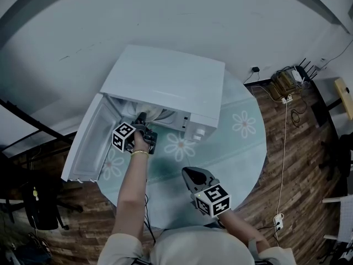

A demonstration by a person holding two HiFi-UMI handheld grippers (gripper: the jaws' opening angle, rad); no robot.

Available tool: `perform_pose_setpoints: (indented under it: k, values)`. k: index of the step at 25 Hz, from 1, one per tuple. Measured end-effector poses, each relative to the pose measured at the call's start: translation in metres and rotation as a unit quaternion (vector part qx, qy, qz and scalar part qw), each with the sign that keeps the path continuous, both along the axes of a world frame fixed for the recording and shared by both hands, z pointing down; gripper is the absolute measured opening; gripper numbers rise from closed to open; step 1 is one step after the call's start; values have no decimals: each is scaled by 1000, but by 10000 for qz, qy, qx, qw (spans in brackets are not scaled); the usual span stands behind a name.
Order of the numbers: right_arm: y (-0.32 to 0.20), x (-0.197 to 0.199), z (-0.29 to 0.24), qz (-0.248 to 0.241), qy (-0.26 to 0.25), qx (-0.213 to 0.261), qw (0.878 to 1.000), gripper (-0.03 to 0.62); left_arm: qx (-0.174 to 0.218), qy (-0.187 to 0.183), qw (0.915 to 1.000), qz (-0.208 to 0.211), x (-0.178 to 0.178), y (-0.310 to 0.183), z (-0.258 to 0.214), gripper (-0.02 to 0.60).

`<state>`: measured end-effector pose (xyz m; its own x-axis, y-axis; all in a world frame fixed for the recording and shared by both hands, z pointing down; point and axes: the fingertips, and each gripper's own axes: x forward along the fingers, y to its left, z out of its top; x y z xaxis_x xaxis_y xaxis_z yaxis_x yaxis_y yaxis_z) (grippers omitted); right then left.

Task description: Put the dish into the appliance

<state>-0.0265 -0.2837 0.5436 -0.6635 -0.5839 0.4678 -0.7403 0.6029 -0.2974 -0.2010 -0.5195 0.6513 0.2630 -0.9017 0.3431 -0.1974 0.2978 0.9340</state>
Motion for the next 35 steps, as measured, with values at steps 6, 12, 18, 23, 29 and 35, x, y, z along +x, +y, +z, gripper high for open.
perform_pose_setpoints:
  k: [6,12,18,23,29,35]
  values:
    - [8,-4,-5,-24,-29,64,10000,5,69,-81,9999,112,4,14,-8,192]
    - [22,-8,-13,-14,-86,158,9998,5,241,-413,9979,426,7,45,-26,195]
    - [38,-7,-18,70,-79,251,9996,5,462,-804,9925,799,16,83,-50,154]
    - [53,3,-21,258,-73,293,9992,5,713,-1166,9849,1062,26,123,-74,96]
    - [69,9,-27,411,-170,333,9985,5,893,-1869,9659,1555,40,172,-94,16]
    - [85,13,-27,482,-181,347,9981,5,1063,-2469,9413,2042,56,225,-108,14]
